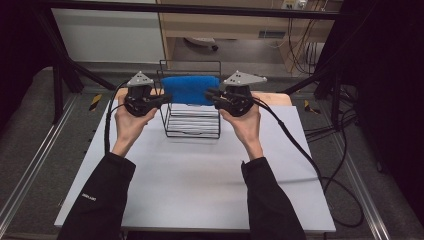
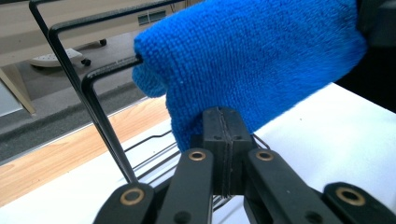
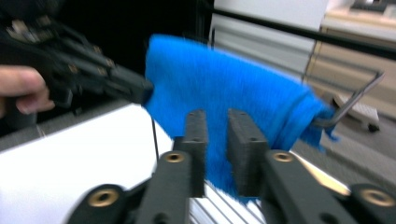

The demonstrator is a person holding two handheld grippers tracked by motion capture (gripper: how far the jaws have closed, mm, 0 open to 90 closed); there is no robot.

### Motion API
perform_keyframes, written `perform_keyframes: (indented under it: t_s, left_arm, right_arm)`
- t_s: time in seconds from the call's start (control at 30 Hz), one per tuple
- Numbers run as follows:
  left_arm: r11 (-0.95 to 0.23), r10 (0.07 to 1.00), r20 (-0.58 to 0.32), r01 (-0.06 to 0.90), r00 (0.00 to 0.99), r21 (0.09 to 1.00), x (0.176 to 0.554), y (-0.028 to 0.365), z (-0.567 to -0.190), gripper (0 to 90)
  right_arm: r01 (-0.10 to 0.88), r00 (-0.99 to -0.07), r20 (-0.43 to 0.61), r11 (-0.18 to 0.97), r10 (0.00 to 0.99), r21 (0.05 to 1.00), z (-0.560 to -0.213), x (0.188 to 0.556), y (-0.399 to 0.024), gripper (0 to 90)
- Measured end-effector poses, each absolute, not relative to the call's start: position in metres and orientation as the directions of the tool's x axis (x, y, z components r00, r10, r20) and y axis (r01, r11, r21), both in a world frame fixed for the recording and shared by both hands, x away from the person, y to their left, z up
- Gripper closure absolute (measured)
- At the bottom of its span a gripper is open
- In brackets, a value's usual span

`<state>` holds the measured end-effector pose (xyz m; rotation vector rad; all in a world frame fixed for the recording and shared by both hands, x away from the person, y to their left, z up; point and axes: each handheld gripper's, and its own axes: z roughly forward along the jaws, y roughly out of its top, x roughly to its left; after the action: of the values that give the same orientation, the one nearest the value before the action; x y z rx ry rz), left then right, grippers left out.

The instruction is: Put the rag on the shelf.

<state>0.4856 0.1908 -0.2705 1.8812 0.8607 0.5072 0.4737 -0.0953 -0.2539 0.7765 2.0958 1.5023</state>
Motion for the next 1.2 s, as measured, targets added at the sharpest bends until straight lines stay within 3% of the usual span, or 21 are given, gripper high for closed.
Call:
perform_keyframes:
  t_s: [0.13, 0.37, 0.5, 0.67, 0.87, 1.2]
  left_arm:
    - [-0.276, 0.744, -0.025, 0.341, 0.668, 0.899, 0.486, 0.191, -0.275, 89.8]
    - [-0.273, 0.737, -0.034, 0.344, 0.675, 0.898, 0.484, 0.193, -0.282, 87.2]
    - [-0.272, 0.741, -0.033, 0.345, 0.671, 0.899, 0.479, 0.198, -0.285, 80.5]
    - [-0.279, 0.738, -0.037, 0.355, 0.674, 0.892, 0.470, 0.207, -0.288, 66.7]
    - [-0.325, 0.731, -0.027, 0.382, 0.682, 0.865, 0.455, 0.216, -0.303, 49.4]
    - [-0.372, 0.714, -0.034, 0.420, 0.699, 0.828, 0.429, 0.229, -0.338, 28.5]
  right_arm:
    - [0.239, -0.736, 0.005, 0.253, 0.677, 0.938, -0.266, 0.479, -0.097, 87.8]
    - [0.245, -0.726, 0.020, 0.232, 0.687, 0.941, -0.277, 0.479, -0.104, 81.8]
    - [0.226, -0.732, 0.028, 0.203, 0.681, 0.953, -0.277, 0.472, -0.111, 71.4]
    - [0.233, -0.715, 0.044, 0.178, 0.698, 0.956, -0.275, 0.463, -0.122, 44.1]
    - [0.245, -0.704, 0.056, 0.168, 0.708, 0.955, -0.278, 0.451, -0.138, 24.4]
    - [0.318, -0.693, 0.098, 0.181, 0.714, 0.931, -0.299, 0.434, -0.165, 7.6]
